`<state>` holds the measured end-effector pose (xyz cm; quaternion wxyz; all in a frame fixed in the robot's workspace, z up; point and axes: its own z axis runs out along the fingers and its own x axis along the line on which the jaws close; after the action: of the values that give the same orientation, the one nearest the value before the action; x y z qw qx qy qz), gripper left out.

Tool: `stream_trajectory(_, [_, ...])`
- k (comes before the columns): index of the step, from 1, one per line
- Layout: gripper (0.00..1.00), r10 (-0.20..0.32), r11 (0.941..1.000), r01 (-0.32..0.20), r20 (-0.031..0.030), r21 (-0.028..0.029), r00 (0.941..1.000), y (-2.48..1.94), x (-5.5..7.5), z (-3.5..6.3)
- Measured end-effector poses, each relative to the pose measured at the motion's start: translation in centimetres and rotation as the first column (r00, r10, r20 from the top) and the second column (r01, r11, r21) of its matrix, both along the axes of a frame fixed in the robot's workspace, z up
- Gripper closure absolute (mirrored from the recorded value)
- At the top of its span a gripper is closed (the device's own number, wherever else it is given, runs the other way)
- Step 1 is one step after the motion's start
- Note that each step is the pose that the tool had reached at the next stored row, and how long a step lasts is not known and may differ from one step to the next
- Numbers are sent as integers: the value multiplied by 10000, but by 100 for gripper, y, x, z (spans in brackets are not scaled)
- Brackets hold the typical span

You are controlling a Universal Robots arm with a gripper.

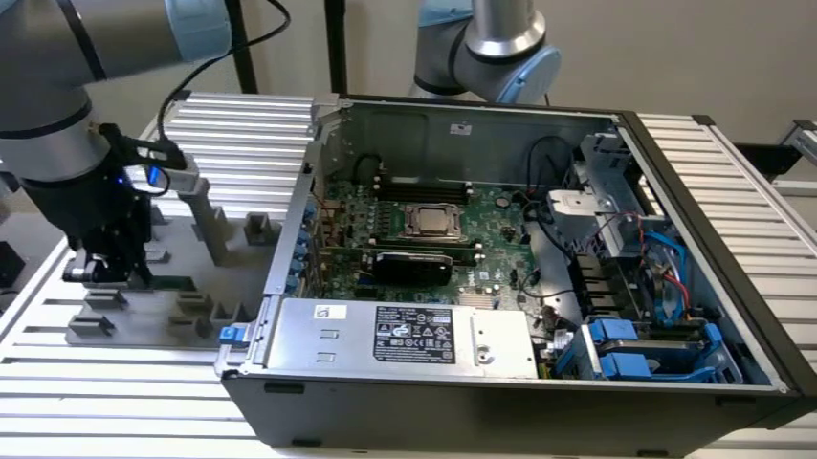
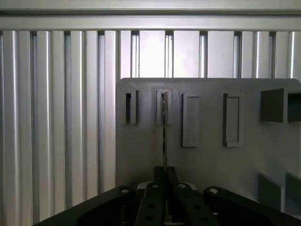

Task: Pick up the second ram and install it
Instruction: 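Pick up the second ram and move it above second insertion slot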

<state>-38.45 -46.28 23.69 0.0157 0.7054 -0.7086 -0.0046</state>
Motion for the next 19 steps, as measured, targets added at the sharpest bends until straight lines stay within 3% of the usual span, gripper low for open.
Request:
stream_trajectory(12, [100,1,10000,-1,0,1,10000,0,11,546])
stream_trajectory(19, [100,1,10000,-1,0,0,10000,0,85,864])
